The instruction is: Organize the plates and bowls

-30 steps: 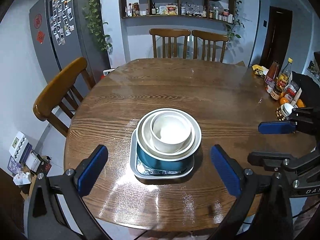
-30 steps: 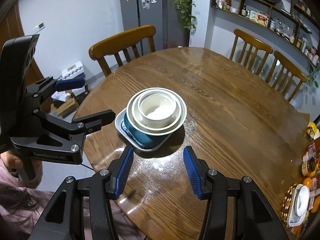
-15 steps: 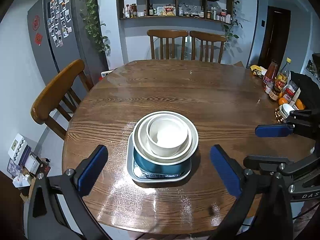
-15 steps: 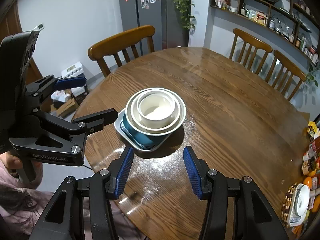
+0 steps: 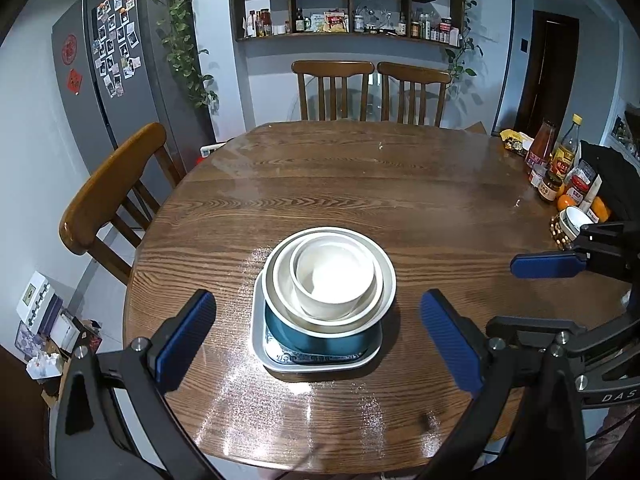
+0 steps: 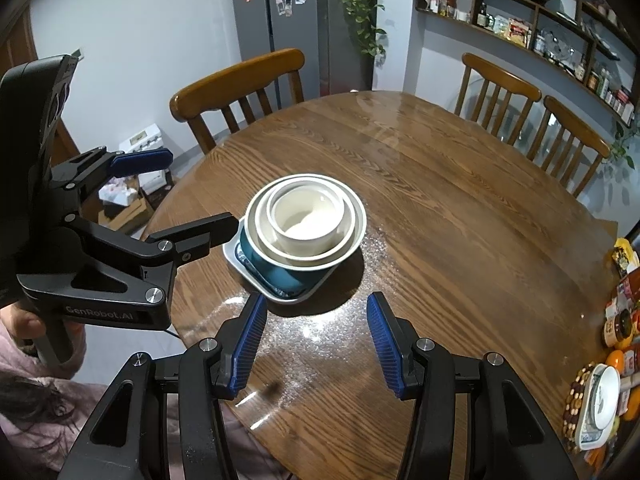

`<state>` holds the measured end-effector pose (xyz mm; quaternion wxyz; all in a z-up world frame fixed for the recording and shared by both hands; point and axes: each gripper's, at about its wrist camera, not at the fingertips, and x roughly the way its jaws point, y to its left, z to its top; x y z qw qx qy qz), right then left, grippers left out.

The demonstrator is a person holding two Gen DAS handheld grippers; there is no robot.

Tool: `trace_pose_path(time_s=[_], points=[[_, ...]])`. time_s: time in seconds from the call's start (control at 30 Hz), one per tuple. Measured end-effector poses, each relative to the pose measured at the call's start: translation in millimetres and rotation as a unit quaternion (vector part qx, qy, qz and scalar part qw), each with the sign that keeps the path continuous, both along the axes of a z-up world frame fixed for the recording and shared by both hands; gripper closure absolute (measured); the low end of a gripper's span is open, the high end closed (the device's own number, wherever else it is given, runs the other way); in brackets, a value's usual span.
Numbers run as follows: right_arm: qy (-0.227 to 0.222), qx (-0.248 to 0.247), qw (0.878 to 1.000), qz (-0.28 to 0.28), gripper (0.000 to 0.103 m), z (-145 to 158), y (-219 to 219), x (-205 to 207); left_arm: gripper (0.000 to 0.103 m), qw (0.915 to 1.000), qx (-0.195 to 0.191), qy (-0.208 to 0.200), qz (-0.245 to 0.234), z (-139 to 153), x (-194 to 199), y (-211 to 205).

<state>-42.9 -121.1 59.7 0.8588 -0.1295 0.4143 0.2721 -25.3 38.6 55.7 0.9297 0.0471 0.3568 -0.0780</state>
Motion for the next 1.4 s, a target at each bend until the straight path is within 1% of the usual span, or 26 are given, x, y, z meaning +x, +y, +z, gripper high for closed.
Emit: trace_pose_path(time_s=[0.57,1.4], points=[[0.003,0.001,1.000,-0.002,0.050,-1.2,0.0,1.7,0.001,1.0000,0.003,0.003,-0.004,-2.1,0.2,-4.7],[0.004,-0.001,1.000,0.000,0.050,-3.2,-0.6,1.8,0.001,1.0000,0.002,0.007,0.004,-5.7,3.7,0.7]])
